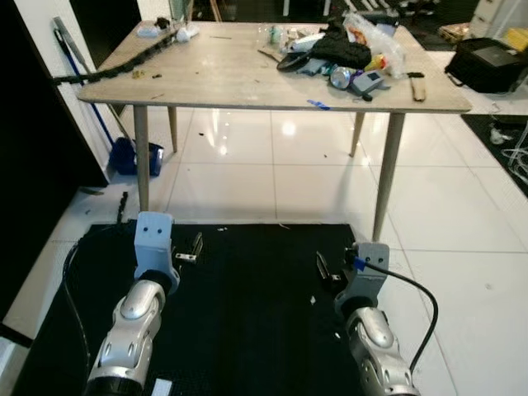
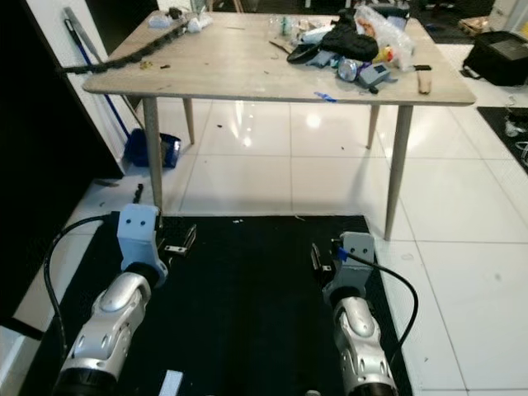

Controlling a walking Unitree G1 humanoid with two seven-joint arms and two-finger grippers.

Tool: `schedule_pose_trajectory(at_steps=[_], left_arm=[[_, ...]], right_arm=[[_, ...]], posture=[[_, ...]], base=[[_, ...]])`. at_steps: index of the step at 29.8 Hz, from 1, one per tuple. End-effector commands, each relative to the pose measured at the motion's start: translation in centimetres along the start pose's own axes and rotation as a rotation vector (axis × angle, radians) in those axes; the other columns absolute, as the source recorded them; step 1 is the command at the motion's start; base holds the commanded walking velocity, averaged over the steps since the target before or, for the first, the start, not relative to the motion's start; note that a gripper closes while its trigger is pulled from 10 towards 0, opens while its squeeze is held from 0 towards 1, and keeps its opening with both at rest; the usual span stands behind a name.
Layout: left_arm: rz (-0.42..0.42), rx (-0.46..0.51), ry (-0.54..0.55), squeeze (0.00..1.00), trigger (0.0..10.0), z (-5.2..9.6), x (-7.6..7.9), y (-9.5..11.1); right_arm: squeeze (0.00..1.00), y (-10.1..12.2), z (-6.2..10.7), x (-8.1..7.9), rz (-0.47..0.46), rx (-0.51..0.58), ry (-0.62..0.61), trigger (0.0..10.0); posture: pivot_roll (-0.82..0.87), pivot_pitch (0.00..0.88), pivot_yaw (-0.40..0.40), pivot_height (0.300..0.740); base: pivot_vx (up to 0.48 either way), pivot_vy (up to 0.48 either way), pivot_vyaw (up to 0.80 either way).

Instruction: Picking trash to rubbish bin

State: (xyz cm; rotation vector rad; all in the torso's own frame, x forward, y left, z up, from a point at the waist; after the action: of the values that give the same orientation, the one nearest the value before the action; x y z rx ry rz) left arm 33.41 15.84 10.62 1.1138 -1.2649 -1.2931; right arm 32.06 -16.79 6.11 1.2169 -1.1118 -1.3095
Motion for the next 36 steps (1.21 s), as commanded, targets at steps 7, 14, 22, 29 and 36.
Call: schedule_pose_trajectory(at_steps=[7,14,22,29,36], left_arm=[[-0.005,-0.022,0.011,0.00,10.0,0.3,-0.4,-0.6],[-0.009,-0.020,0.005,0.00,10.0,0.2,-0.3,-0.4],[-0.016,-0.016,0.007,0.00,10.0,0.1,-0.4,-0.2],[-0.018,-0.004,0.013,0.00,10.0,0.0,-0.5,0.2],[-0.017,0.002,0.011,0.00,10.0,-0.1,-0.4,0.4]], right_arm=[[0.00,-0.4,0.2,0.0,-0.006,-0.011,-0.004,10.0],[0.00,-0.2,0.1,0.0,-0.007,-0.008,-0.007,10.0],[0.00,0.2,-0.2,-0.1,-0.009,0.004,-0.007,10.0],[0.00,1.2,-0.5,0.0,0.011,0.028,-0.004,10.0],[0.00,1.9,-0.7,0.1,0.010,0.049,-0.004,10.0]], posture=[[0.02,0.126,0.040,0.740],[0.03,0.136,0.041,0.740],[0.03,0.147,0.041,0.740],[0.03,0.146,0.039,0.740],[0.03,0.150,0.037,0.740]], base=[[0.277,0.000,0.00],[0.277,0.000,0.00],[0.277,0.000,0.00],[0.276,0.000,0.00],[0.277,0.000,0.00]])
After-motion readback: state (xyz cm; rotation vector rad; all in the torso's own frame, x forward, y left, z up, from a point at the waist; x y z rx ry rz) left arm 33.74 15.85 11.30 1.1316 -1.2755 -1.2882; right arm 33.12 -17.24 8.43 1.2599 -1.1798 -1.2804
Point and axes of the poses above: a point about 5 cm out from each wrist's last joint towards the gripper, its own z axis pointing back from the gripper into the wrist, its own y axis along the axis of the wrist's last joint, x = y × z, the point moved 3 cm from there along -z, pointing out of the wrist towards the gripper, and after that the axes turned 2 degrees about z, right-handed, at the moved point
